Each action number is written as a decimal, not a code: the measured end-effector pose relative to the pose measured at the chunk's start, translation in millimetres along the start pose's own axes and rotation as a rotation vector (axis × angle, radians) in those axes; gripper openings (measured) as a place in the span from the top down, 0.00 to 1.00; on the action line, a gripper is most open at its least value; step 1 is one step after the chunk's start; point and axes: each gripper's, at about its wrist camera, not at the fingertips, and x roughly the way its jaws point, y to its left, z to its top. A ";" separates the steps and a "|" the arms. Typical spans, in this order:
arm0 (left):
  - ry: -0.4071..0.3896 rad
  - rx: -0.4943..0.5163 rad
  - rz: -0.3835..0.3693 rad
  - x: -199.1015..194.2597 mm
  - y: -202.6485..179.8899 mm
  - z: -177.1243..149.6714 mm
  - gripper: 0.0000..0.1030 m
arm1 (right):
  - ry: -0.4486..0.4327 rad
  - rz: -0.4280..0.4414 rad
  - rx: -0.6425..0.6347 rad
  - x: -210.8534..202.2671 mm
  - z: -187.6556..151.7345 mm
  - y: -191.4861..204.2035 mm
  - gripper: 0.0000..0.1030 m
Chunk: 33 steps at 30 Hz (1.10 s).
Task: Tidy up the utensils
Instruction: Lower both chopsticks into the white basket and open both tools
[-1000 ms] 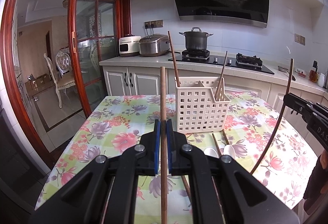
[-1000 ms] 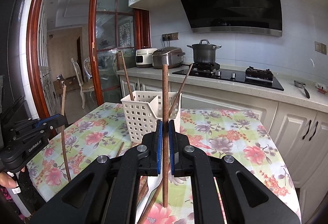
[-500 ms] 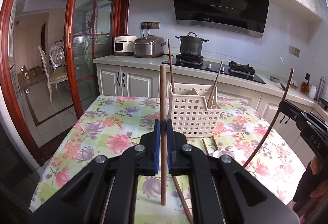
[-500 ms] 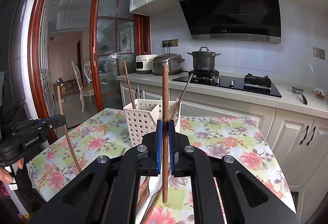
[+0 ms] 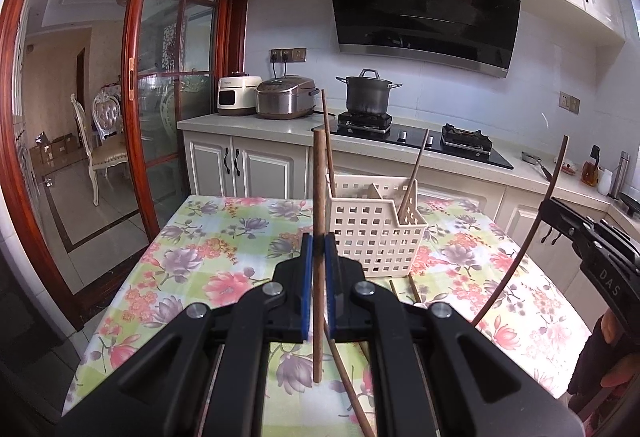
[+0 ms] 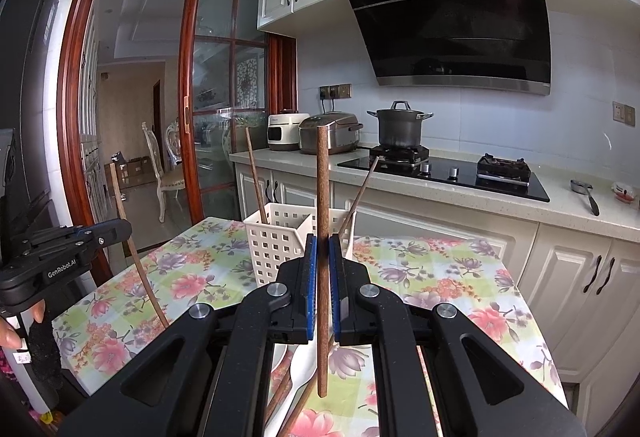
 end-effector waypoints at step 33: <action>-0.012 0.020 -0.099 95.6 -31.8 192.0 0.94 | 0.045 0.028 0.084 129.5 123.9 -17.8 0.94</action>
